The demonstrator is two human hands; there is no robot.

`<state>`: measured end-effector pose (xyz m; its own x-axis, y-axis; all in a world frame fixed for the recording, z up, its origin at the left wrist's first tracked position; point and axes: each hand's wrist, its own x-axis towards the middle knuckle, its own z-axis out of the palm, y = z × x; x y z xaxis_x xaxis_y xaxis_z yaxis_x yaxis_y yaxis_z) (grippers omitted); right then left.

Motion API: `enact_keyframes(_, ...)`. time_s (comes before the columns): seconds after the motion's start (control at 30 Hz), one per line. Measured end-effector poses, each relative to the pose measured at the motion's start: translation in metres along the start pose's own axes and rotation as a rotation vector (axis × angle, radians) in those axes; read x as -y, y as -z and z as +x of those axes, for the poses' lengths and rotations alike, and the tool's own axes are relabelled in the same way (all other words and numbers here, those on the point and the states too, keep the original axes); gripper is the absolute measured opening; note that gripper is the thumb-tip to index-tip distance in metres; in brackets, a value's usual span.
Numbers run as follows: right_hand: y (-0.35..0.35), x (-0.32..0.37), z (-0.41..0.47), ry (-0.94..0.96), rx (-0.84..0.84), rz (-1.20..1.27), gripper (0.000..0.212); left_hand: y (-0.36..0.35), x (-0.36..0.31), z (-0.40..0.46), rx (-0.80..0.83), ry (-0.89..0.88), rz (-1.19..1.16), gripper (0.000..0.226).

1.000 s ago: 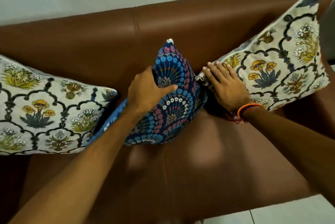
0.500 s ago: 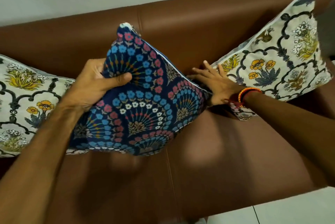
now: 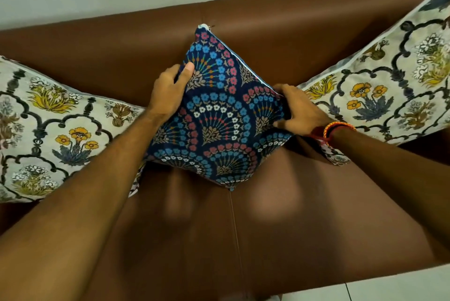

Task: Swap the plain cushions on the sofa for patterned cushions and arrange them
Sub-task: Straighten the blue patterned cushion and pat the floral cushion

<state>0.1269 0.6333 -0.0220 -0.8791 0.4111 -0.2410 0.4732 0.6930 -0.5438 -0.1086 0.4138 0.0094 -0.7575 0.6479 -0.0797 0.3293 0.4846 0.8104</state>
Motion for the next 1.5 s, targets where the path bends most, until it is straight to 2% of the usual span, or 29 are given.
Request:
enact_keyframes(0.1, -0.006, 0.024, -0.005, 0.046, -0.07, 0.151, 0.091, -0.01, -0.001, -0.007, -0.15, -0.088, 0.22, 0.046)
enact_keyframes(0.2, -0.02, 0.064, 0.001, 0.194, -0.277, 0.146, 0.069, -0.029, -0.017, -0.024, -0.433, -0.244, 0.364, 0.054)
enact_keyframes(0.23, -0.024, 0.079, 0.007, 0.23, -0.338, 0.132, 0.064, -0.037, -0.022, -0.029, -0.465, -0.297, 0.413, 0.056)
enact_keyframes(0.3, -0.032, 0.103, 0.018, 0.288, -0.379, 0.1, 0.061, -0.048, -0.025, -0.036, -0.369, -0.372, 0.546, 0.058)
enact_keyframes(0.37, -0.038, 0.113, 0.026, 0.313, -0.354, 0.008, 0.058, -0.049, -0.013, -0.04, -0.264, -0.339, 0.644, 0.062)
enact_keyframes(0.5, -0.048, 0.112, 0.029, 0.165, -0.432, -0.021, 0.055, -0.03, 0.016, -0.039, -0.354, -0.077, 0.589, 0.074)
enact_keyframes(0.53, -0.05, 0.112, 0.028, 0.189, -0.454, -0.04, 0.056, -0.03, 0.014, -0.04, -0.344, -0.094, 0.592, 0.072)
enact_keyframes(0.6, -0.054, 0.111, 0.026, 0.243, -0.431, -0.101, 0.057, -0.034, 0.01, -0.043, -0.278, -0.247, 0.688, 0.063)
enact_keyframes(0.63, -0.053, 0.109, 0.023, 0.202, -0.405, -0.099, 0.059, -0.038, 0.008, -0.044, -0.261, -0.273, 0.725, 0.06)
enact_keyframes(0.67, -0.048, 0.103, 0.021, 0.132, -0.391, -0.08, 0.062, -0.041, 0.003, -0.044, -0.301, -0.201, 0.726, 0.059)
enact_keyframes(0.73, -0.03, 0.085, 0.013, 0.01, -0.378, -0.126, 0.066, -0.052, -0.02, -0.038, -0.482, 0.012, 0.696, 0.06)
enact_keyframes(0.77, -0.018, 0.076, 0.008, 0.009, -0.392, -0.21, 0.066, -0.061, -0.035, -0.033, -0.532, 0.015, 0.694, 0.059)
enact_keyframes(0.87, 0.042, 0.011, -0.017, 0.01, -0.459, -0.44, 0.063, -0.142, -0.103, -0.025, -0.403, -0.364, 0.701, 0.057)
enact_keyframes(0.9, 0.06, -0.005, -0.023, -0.014, -0.483, -0.459, 0.063, -0.166, -0.121, -0.024, -0.346, -0.426, 0.667, 0.058)
enact_keyframes(1.03, 0.136, -0.094, -0.06, -0.203, -0.602, -0.538, 0.062, -0.269, -0.195, -0.017, -0.154, -0.488, 0.546, 0.06)
enact_keyframes(1.13, 0.157, -0.14, -0.081, -0.241, -0.572, -0.474, 0.062, -0.312, -0.221, -0.007, 0.039, -0.631, 0.512, 0.062)
enact_keyframes(1.2, 0.155, -0.152, -0.088, -0.253, -0.514, -0.41, 0.064, -0.325, -0.216, 0.001, 0.134, -0.65, 0.533, 0.066)
enact_keyframes(1.27, 0.153, -0.161, -0.092, -0.321, -0.538, -0.3, 0.067, -0.329, -0.209, 0.007, 0.143, -0.497, 0.489, 0.071)
enact_keyframes(1.33, 0.146, -0.156, -0.094, -0.292, -0.574, -0.376, 0.068, -0.324, -0.206, 0.008, 0.075, -0.369, 0.443, 0.072)
enact_keyframes(1.4, 0.138, -0.15, -0.092, -0.232, -0.541, -0.503, 0.065, -0.32, -0.204, 0.002, 0.055, -0.504, 0.538, 0.067)
enact_keyframes(1.47, 0.131, -0.133, -0.087, -0.345, -0.518, -0.445, 0.065, -0.312, -0.201, -0.004, 0.122, -0.629, 0.68, 0.063)
enact_keyframes(1.5, 0.128, -0.122, -0.083, -0.436, -0.54, -0.375, 0.067, -0.306, -0.198, -0.005, 0.134, -0.607, 0.758, 0.065)
